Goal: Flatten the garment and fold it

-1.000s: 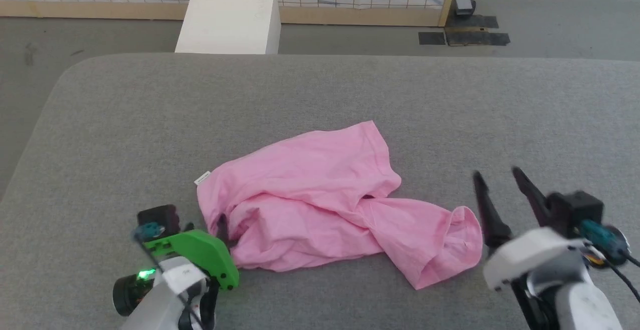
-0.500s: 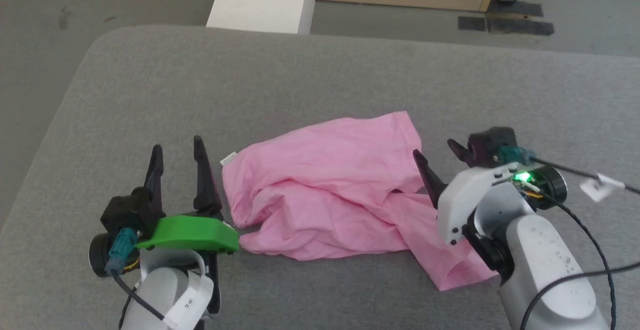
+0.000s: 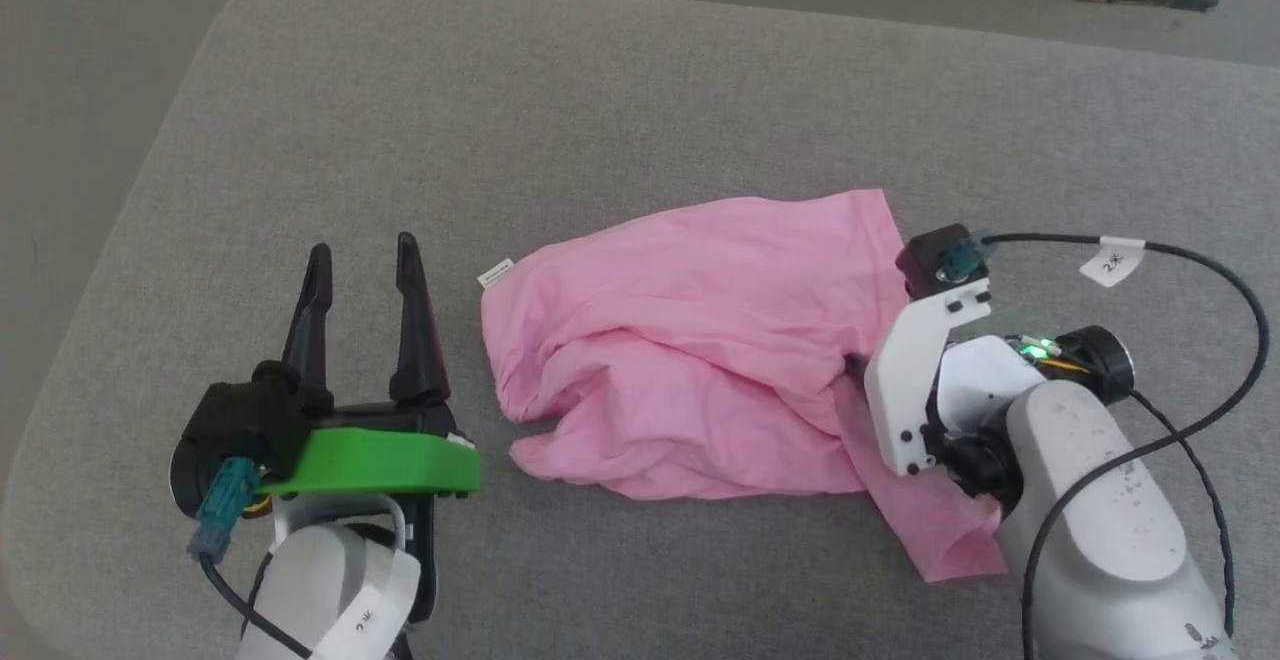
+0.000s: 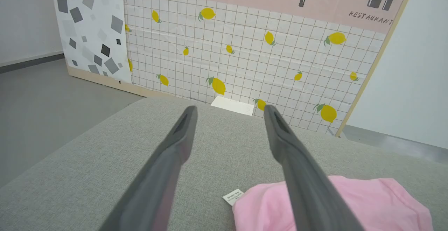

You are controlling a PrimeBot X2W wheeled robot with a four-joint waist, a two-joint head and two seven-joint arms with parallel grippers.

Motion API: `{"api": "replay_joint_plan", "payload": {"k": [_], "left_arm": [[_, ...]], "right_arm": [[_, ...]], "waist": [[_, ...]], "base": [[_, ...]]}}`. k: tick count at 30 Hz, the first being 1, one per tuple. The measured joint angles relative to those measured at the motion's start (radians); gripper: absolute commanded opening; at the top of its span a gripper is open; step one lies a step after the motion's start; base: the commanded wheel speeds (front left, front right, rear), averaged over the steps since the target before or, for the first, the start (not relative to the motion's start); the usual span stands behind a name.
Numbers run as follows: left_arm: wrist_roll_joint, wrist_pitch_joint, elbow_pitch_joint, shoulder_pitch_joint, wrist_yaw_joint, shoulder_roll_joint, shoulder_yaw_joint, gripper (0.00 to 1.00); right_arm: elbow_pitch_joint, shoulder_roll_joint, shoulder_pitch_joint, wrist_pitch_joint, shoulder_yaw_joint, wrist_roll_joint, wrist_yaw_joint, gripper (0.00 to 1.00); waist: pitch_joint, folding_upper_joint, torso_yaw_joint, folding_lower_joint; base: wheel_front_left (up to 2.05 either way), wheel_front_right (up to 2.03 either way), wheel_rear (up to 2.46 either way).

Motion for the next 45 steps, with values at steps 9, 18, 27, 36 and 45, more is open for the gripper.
{"api": "replay_joint_plan", "payload": {"k": [9,18,27,36,45], "left_arm": [[-0.009,0.0,0.014,0.004,0.0,-0.002,-0.004,1.0],[0.004,0.0,0.06,0.036,-0.015,-0.002,0.02,1.0],[0.01,0.0,0.086,0.041,-0.032,-0.002,0.024,1.0],[0.01,0.0,0.12,0.041,-0.037,-0.003,0.018,1.0],[-0.031,0.0,0.202,0.018,-0.06,-0.002,-0.086,1.0]], "right_arm": [[-0.154,0.006,0.071,-0.246,-0.084,-0.101,0.0,0.0],[-0.365,0.004,0.321,-0.263,-0.209,-0.161,0.0,0.0],[-0.434,0.004,0.53,-0.118,-0.293,-0.103,0.0,0.0],[-0.442,0.005,0.566,-0.145,-0.316,-0.014,0.0,1.0],[-0.497,0.004,0.567,-0.48,-0.358,0.064,0.0,1.0]], "waist": [[-0.02,0.0,-0.013,0.0001],[-0.078,0.0,-0.066,0.0],[-0.116,0.0,-0.135,-0.0001],[-0.142,0.0,-0.165,0.0],[-0.181,0.0,-0.172,-0.0001]], "base": [[0.0,0.0,0.0],[0.0,0.0,0.0],[0.0,0.0,0.0],[0.0,0.0,0.0],[0.0,0.0,0.0]]}}
